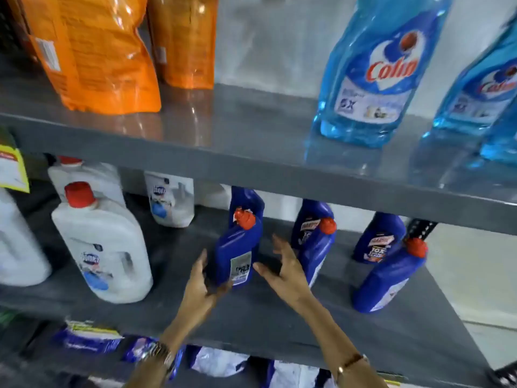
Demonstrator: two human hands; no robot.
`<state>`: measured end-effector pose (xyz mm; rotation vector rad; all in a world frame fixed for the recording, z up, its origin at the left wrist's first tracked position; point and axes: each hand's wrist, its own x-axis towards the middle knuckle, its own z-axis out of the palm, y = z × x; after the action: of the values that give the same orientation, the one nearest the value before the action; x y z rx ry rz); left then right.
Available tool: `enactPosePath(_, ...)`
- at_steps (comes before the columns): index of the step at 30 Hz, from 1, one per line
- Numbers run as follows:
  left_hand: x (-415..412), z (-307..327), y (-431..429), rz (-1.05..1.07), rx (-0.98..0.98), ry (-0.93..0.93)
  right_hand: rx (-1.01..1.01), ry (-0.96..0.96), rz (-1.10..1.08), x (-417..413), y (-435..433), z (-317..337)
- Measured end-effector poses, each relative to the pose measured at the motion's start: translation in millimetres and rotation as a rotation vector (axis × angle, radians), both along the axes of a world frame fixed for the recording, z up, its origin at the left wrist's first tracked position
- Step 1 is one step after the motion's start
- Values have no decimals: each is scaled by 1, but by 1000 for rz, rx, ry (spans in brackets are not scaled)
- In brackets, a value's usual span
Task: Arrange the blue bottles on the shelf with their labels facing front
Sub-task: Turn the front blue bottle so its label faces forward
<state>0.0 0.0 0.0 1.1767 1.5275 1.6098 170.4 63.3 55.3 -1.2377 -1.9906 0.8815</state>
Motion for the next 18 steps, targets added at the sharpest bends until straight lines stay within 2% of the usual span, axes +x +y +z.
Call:
enactPosePath(5,-24,-16,21,-151,-85,-3,-181,223,76,-23,22,-2)
enactPosePath(8,-25,-27,22,-149,-106,-19,-243,301,101,-32,26,-7)
enactPosePath(13,-18,-35,21,-46,-59,-49,-265,352,60,-35,25,-7)
enactPosePath(18,-26,-14,20,-124,-13,-71,-211,394,95,-31,21,11)
